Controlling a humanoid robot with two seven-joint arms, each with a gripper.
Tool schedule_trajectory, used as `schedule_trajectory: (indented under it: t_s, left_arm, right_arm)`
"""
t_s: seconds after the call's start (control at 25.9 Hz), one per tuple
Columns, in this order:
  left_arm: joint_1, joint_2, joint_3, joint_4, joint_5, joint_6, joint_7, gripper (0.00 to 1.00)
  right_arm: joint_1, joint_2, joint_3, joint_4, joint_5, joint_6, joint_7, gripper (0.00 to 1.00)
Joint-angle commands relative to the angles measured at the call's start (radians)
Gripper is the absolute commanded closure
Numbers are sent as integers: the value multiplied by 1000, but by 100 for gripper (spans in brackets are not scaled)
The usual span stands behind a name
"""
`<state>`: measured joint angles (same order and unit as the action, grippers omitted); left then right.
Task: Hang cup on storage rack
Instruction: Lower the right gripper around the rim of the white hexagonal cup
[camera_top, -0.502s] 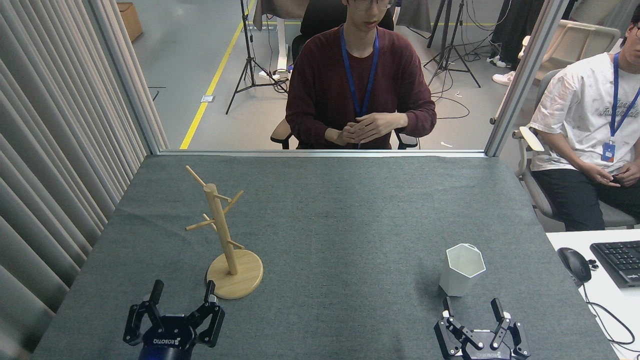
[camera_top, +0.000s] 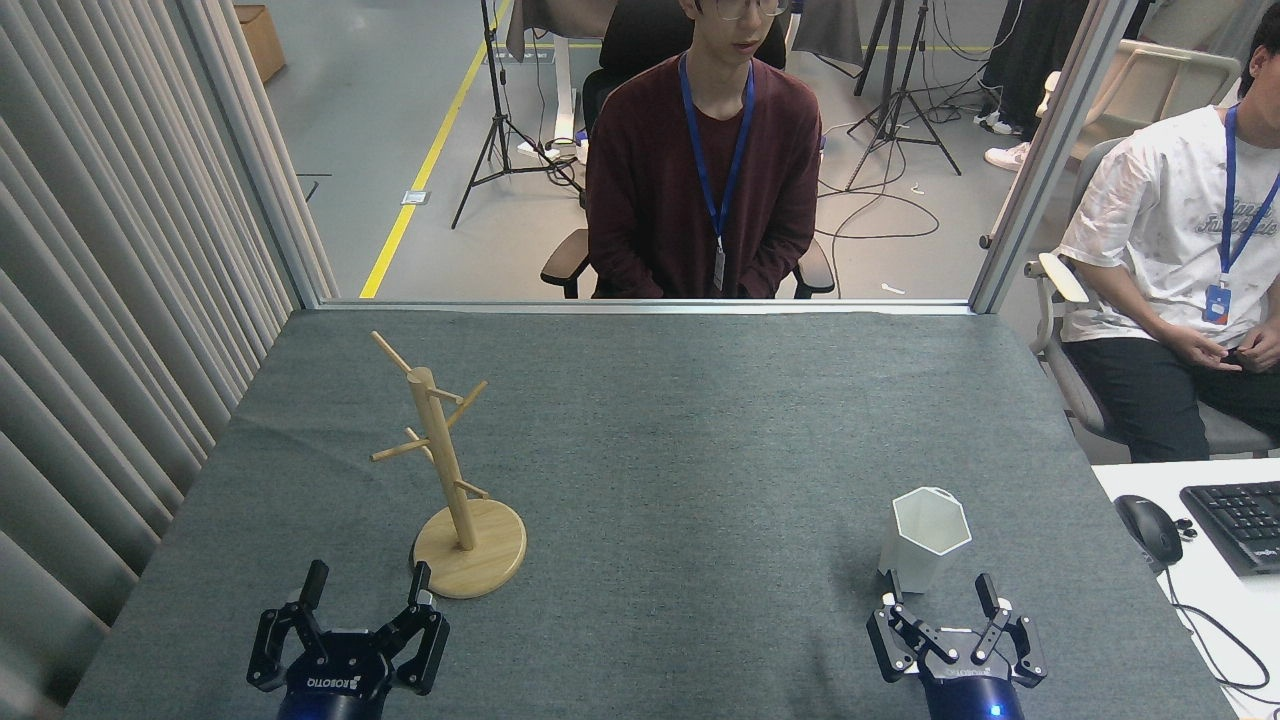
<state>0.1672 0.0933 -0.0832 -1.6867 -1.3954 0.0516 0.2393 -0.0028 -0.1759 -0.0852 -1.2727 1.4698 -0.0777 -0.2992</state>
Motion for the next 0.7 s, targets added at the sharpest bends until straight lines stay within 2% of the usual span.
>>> schedule_trajectory:
  t_s: [0.0, 0.43, 0.66]
  left_arm:
    - [2, 3, 2, 1, -1, -1, 0, 1]
    - [3, 3, 2, -1, -1, -4, 2, 1]
    - [2, 5, 2, -2, -1, -4, 2, 1]
  right_arm:
    - [-57, -8, 1, 70, 0, 0, -1, 2]
    - [-83, -16, -1, 139, -6, -4, -9, 2]
    - [-132, -17, 1, 188, -6, -4, -15, 2]
